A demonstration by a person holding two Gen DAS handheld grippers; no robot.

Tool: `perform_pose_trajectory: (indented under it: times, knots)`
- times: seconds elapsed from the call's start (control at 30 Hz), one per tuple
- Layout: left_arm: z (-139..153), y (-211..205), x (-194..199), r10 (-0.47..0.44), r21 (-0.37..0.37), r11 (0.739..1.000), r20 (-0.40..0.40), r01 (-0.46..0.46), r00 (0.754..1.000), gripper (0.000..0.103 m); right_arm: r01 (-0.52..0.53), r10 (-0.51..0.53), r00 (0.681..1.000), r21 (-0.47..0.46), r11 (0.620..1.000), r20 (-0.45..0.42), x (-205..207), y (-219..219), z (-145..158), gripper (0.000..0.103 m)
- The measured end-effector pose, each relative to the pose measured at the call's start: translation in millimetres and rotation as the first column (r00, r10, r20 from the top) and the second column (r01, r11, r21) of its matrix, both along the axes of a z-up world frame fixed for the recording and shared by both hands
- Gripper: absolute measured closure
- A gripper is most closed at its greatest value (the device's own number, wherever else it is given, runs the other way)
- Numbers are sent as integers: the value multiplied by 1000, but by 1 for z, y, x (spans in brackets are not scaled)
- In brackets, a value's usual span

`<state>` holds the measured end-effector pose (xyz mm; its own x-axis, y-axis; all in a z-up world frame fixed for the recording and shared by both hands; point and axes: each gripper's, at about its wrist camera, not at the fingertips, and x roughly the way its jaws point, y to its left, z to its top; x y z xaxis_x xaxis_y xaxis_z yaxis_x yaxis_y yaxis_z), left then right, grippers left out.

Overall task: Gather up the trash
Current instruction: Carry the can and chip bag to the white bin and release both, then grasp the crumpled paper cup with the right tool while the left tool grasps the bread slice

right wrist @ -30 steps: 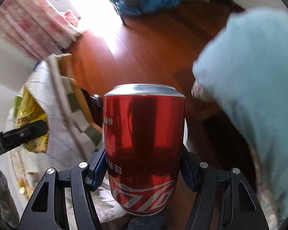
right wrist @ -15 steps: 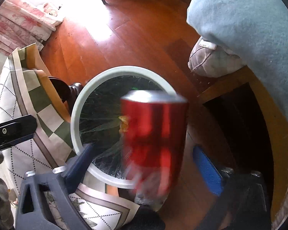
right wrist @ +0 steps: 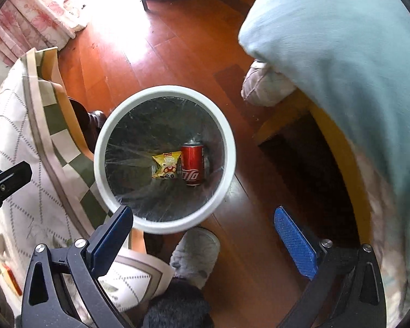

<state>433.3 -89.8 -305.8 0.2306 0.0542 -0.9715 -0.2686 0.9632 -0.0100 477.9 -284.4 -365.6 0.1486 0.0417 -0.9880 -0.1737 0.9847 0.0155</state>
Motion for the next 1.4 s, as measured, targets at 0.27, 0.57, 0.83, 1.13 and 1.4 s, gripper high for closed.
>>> perform_pose_trajectory:
  times: [0.27, 0.57, 0.83, 1.13, 1.4]
  knots:
    - [61, -5, -40, -3, 24, 1000, 106, 1, 994, 2, -1, -2, 996, 35, 999, 85, -38, -13, 64, 0]
    - [128, -9, -82, 4, 11, 1000, 229, -7, 973, 2, -34, 19, 980, 71, 997, 197, -79, -19, 147, 0]
    - [190, 13, -118, 73, -3, 997, 328, -76, 942, 2, -74, 28, 963, 164, 984, 269, -110, -10, 225, 0]
    - [187, 134, -188, 341, 53, 926, 311, -374, 887, 2, -251, 198, 956, 258, 933, 217, -124, 94, 248, 0]
    - [80, 234, -288, 567, 86, 814, 99, -575, 818, 2, -302, 313, 950, 239, 923, -7, -148, 229, 132, 0]
